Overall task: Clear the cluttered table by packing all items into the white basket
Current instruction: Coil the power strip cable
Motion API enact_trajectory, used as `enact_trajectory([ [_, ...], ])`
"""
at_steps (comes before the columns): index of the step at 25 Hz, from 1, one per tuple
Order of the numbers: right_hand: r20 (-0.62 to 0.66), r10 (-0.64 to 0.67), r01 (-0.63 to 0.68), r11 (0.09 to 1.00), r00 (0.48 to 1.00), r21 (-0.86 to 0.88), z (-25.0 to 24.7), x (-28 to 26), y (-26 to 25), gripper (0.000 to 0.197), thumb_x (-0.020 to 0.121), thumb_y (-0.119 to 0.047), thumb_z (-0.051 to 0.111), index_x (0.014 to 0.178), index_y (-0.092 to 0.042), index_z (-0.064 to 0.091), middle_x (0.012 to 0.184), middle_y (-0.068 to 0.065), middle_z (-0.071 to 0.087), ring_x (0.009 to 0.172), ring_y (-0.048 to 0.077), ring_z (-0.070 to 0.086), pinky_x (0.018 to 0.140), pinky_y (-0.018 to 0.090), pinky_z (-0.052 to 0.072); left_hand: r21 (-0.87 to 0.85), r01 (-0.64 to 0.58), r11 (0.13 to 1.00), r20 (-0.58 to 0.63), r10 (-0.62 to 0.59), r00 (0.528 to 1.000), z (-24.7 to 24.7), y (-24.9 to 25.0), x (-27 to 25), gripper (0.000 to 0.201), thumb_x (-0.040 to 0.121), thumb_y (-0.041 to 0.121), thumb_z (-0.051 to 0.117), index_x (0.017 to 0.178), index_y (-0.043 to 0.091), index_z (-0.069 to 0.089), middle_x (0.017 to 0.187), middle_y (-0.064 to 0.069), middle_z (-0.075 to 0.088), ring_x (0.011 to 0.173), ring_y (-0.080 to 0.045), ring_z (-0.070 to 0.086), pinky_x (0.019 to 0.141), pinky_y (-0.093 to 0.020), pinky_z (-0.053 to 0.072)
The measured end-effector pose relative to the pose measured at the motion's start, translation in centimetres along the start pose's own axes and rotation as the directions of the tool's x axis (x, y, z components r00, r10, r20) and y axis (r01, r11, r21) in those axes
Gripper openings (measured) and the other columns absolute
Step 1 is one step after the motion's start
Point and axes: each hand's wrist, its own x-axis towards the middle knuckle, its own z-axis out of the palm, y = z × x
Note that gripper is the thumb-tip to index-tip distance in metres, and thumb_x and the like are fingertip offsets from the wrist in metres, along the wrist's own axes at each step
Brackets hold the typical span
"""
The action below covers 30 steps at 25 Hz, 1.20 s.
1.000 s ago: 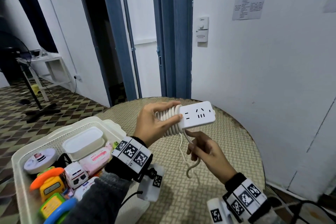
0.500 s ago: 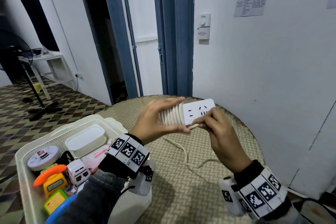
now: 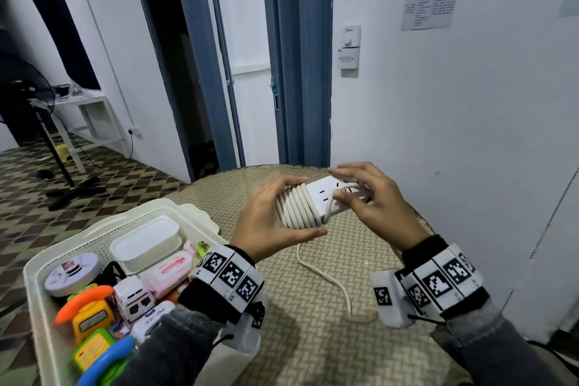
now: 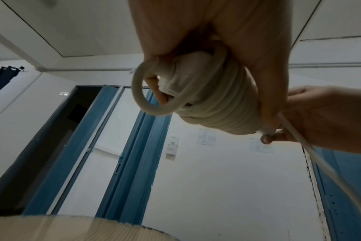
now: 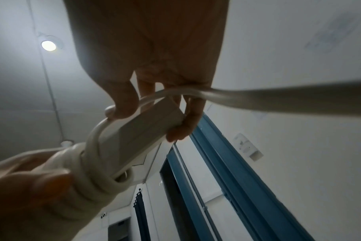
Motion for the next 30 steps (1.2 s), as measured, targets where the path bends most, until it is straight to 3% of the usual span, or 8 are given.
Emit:
enact_trajectory([
  [3,-0.027,0.05,-0.051,0.998,0.998,-0.024,0.6,-0.1,0.3,0.029,0.073,-0.023,0.079,0.098,-0.019,0.066,0.1,-0.004,0.053,0.099,0.007,0.056,0.084,0.023,0.047,0.061,0.022,0.998,-0.027,-0.021,0.999,0.9,0.5,-0.5,0.082,0.043,0.08,0.071,0.113,0.042,0.054,0.105,0.022,0.06,0.095,-0.006,0.053,0.084,-0.04,0.047],
  [7,-0.107,0.034,-0.033,0.999,0.994,0.011,1.3,-0.8,0.8,0.039,0.06,-0.051,0.074,0.085,-0.024,0.061,0.092,-0.004,0.052,0.083,0.003,0.054,0.07,0.016,0.044,0.176,-0.029,0.984,-0.028,0.034,0.999,1.3,1.1,-0.5,0.078,0.05,0.085,0.061,0.115,0.041,0.058,0.104,0.029,0.054,0.092,-0.002,0.048,0.084,-0.037,0.045],
  [13,-0.189,0.052,-0.042,0.997,0.981,0.057,1.6,-1.4,0.5,0.045,0.057,-0.055,0.078,0.087,-0.025,0.063,0.091,-0.009,0.059,0.077,0.005,0.06,0.057,0.021,0.046,0.1,-0.056,0.993,-0.077,0.064,0.995,1.2,0.5,-0.2,0.063,0.054,0.073,0.07,0.105,0.037,0.062,0.1,0.022,0.064,0.091,-0.005,0.056,0.081,-0.042,0.047],
  [16,-0.108,0.264,-0.25,0.959,0.958,0.132,0.2,-1.7,1.1,0.062,0.059,-0.037,0.087,0.112,-0.029,0.057,0.096,-0.006,0.063,0.053,0.011,0.061,0.04,0.017,0.039,0.078,-0.018,0.997,-0.096,0.026,0.995,0.2,-0.3,0.2,0.061,0.053,0.07,0.072,0.104,0.038,0.063,0.096,0.023,0.063,0.09,-0.006,0.056,0.083,-0.044,0.046],
  [19,0.094,0.254,-0.27,0.874,0.963,0.404,-2.1,-2.5,2.2,0.061,0.069,-0.003,0.078,0.122,-0.021,0.053,0.098,0.009,0.064,0.058,0.016,0.056,0.05,0.02,0.047,0.155,0.014,0.988,-0.082,-0.001,0.997,-0.9,-1.1,0.4,0.063,0.052,0.073,0.069,0.104,0.038,0.063,0.098,0.025,0.062,0.092,-0.007,0.055,0.087,-0.045,0.045],
  [22,-0.039,0.152,-0.122,0.898,0.988,0.423,-3.0,-2.2,2.3,0.029,0.074,0.008,0.071,0.1,-0.005,0.068,0.086,0.007,0.071,0.07,0.016,0.062,0.066,0.021,0.052,0.127,0.022,0.992,-0.061,-0.014,0.998,-1.1,-1.5,0.3,0.062,0.052,0.073,0.071,0.103,0.038,0.064,0.098,0.024,0.063,0.093,-0.004,0.057,0.086,-0.043,0.047],
  [25,-0.221,0.156,-0.084,0.949,0.963,0.305,-2.4,-1.0,2.4,0.013,0.072,-0.005,0.077,0.085,-0.005,0.075,0.073,0.006,0.073,0.059,0.022,0.066,0.057,0.025,0.055,-0.041,0.009,0.999,0.017,-0.008,1.0,-1.0,-0.9,0.0,0.06,0.052,0.066,0.079,0.104,0.04,0.066,0.098,0.021,0.066,0.095,-0.002,0.06,0.083,-0.039,0.051],
  [30,-0.085,0.19,-0.157,0.943,0.978,0.294,1.6,-1.7,3.4,0.031,0.079,0.013,0.066,0.077,-0.018,0.07,0.062,-0.008,0.07,0.052,0.006,0.061,0.049,0.021,0.049,-0.317,0.032,0.948,0.087,-0.005,0.996,-0.6,0.9,0.4,0.068,0.058,0.047,0.086,0.122,0.037,0.063,0.105,0.012,0.067,0.097,-0.007,0.061,0.08,-0.017,0.049],
])
